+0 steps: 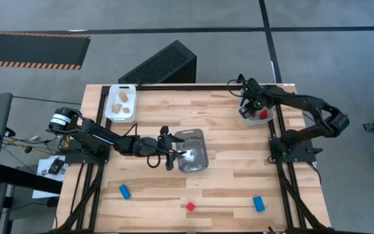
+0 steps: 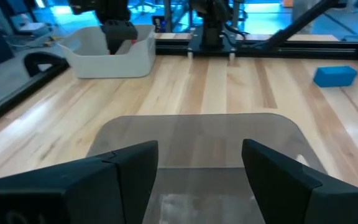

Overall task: Sort & place blocks by color
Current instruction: Put the red block into the gray bin

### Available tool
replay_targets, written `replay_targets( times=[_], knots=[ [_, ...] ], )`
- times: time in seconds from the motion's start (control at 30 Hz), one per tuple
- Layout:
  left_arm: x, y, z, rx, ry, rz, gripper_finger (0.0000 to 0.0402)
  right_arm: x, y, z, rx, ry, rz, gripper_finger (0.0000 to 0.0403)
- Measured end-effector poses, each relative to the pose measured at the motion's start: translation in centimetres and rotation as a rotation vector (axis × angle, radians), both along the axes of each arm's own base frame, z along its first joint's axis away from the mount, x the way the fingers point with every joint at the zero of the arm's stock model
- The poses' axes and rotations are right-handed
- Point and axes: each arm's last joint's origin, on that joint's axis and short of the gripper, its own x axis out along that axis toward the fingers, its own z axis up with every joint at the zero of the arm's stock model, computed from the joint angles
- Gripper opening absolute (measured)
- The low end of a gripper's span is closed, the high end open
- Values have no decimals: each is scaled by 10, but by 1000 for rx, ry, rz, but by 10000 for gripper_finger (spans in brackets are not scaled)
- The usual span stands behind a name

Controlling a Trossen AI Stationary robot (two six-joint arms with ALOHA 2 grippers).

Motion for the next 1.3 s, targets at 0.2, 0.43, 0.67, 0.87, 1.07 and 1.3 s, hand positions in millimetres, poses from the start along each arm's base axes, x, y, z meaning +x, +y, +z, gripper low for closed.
replay_targets(
  times=[0.2, 0.43, 0.67, 0.87, 1.07, 1.3],
  knots=[
    [-2, -5, 0, 50, 3, 62, 223, -2, 2, 12, -55, -39, 2, 184],
    [-3, -8, 0, 92, 7, 85, 223, -2, 19, 35, -140, -112, 69, 179],
    [-4, -8, -1, 101, 25, 89, 223, 8, 60, 54, -221, -243, 229, 151],
    [-2, 0, 2, 200, 16, 110, 223, 14, 103, 58, -323, -530, 367, 126],
    [3, 14, 4, 215, 0, -23, 223, 22, 140, 51, -367, -768, 571, 116],
    [9, 20, 11, 195, -84, -245, 223, 37, 175, 39, -335, -933, 761, 119]
  ],
)
